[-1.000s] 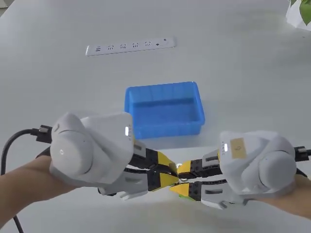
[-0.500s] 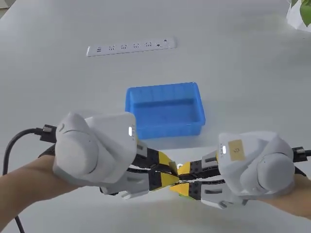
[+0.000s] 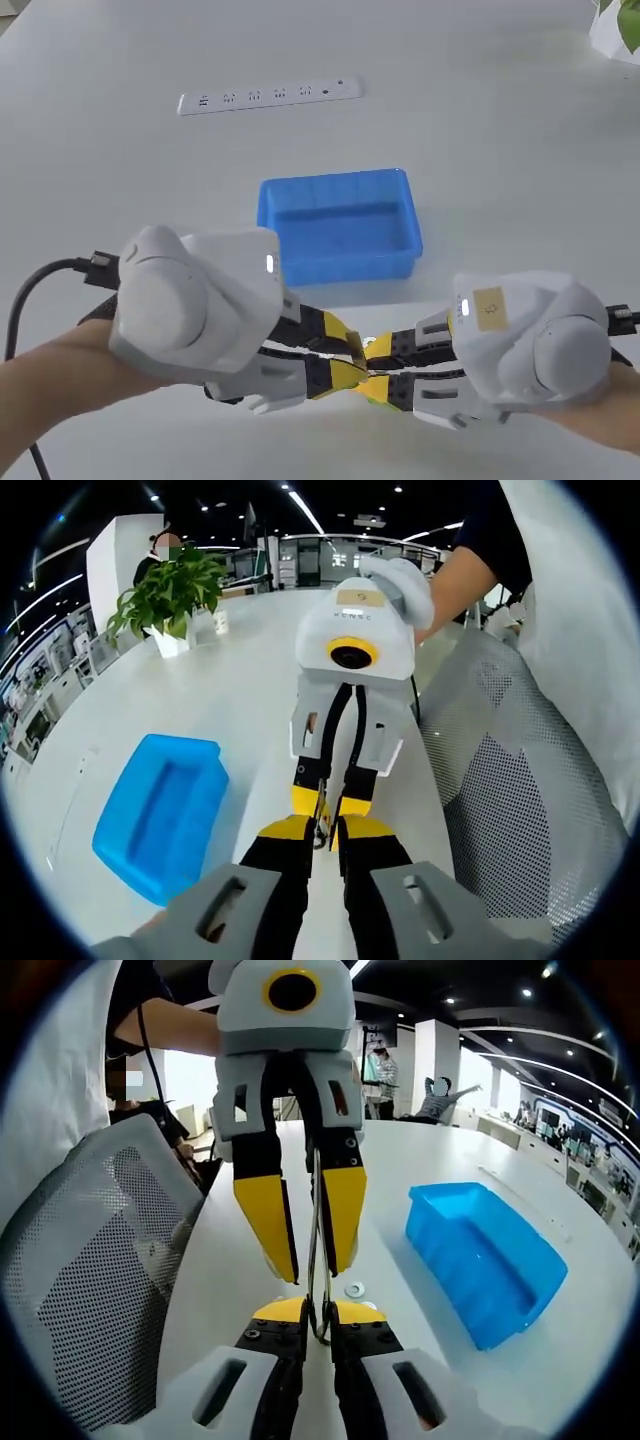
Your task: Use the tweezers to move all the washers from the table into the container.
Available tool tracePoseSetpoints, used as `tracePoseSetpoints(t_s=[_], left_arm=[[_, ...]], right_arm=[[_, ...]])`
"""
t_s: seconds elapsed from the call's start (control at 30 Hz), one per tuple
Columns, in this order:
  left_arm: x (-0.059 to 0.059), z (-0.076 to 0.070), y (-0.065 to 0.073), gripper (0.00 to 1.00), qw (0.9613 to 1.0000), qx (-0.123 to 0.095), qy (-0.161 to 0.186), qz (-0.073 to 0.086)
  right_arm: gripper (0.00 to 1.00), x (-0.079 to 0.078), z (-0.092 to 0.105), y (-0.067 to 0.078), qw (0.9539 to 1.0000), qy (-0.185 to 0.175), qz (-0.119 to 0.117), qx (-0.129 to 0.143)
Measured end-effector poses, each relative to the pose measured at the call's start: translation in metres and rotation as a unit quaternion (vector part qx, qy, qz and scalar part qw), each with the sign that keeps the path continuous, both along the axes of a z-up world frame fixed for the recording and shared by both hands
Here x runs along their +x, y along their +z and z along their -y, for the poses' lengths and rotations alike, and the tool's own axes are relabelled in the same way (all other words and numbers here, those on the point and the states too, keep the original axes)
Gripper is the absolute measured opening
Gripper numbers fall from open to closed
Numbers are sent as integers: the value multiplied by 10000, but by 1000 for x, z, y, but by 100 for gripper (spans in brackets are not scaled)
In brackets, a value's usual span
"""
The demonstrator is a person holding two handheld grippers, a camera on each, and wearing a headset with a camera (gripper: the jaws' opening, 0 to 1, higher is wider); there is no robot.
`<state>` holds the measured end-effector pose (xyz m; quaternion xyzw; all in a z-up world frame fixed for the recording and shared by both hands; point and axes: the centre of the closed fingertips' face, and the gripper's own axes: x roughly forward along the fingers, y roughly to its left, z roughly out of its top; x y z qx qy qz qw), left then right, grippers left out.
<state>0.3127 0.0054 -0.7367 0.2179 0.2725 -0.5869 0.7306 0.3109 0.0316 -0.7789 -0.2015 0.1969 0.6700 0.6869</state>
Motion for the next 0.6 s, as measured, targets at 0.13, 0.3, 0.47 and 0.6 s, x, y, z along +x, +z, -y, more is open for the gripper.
tracePoseSetpoints(t_s=[0.13, 0.3, 0.47, 0.6], left_arm=[[1, 1, 3, 14, 10000, -46, 21, 27], [4, -2, 7, 17, 9999, -63, 110, 53], [6, -11, 15, 18, 9996, -85, 242, 134], [4, -22, 15, 18, 9992, -28, 357, 151]], right_arm=[[9, 0, 0, 0, 10000, 1, -5, 12], [9, 0, -1, 2, 10000, -17, -9, 36], [9, -1, 0, 5, 10000, 10, -24, 34], [9, -2, -1, 8, 9999, -6, -114, 85]])
